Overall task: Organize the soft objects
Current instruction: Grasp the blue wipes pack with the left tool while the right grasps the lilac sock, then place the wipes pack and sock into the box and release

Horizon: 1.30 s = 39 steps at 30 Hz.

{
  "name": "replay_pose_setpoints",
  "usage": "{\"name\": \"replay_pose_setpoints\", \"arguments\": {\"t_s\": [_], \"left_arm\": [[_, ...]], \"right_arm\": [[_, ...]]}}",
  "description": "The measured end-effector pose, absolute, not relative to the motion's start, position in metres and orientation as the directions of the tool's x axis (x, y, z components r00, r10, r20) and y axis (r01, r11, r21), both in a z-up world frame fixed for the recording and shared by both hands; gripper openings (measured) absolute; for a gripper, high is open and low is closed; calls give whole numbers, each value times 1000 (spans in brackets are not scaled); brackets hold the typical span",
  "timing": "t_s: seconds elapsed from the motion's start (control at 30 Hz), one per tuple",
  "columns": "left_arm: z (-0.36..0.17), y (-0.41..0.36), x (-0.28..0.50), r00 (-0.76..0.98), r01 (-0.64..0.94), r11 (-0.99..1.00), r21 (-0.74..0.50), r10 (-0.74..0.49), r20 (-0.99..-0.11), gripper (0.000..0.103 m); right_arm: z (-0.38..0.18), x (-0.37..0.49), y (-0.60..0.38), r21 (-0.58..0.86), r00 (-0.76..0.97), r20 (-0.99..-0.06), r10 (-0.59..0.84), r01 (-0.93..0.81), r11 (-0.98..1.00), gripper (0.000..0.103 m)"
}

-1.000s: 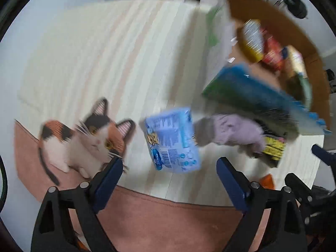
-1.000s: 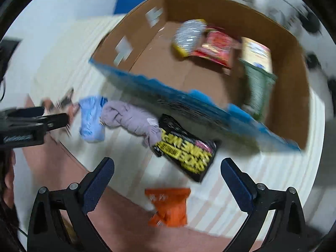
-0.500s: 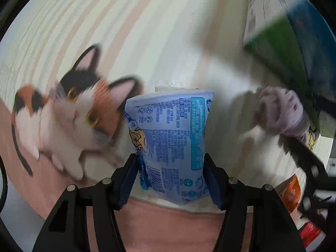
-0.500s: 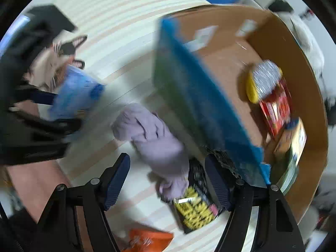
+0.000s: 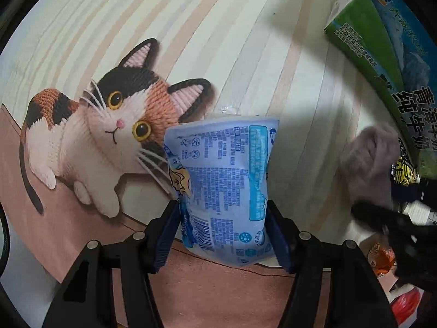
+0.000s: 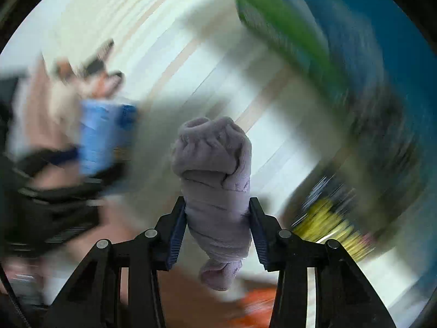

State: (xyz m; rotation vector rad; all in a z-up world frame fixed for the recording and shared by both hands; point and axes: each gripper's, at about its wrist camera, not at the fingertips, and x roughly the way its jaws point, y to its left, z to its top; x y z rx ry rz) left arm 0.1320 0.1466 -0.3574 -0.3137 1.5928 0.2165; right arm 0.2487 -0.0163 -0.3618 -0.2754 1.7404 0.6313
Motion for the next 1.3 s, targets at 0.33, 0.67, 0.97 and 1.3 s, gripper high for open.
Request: {"name": "replay_pose_setpoints", "arguments": {"t_s": [0.33, 0.67, 0.97, 1.3], "left_arm": [[-363, 129, 170, -42, -286, 958, -2, -15, -999, 71], [-305, 100, 181, 41, -215, 972, -92, -85, -996, 41], [-169, 56, 276, 244, -23, 979, -203, -191, -951, 42], [-263, 30, 403, -69, -30, 976, -215, -217, -974, 42]], "right_arm": [[-376, 251, -27, 232, -220, -963, 157, -370, 899, 63], [-323, 224, -70, 281, -102, -959, 263, -264, 923, 41], [-180, 284, -157, 362, 197, -904, 380, -120, 924, 41], [-271, 374, -174, 399, 83, -917, 390, 170, 901, 41]]}}
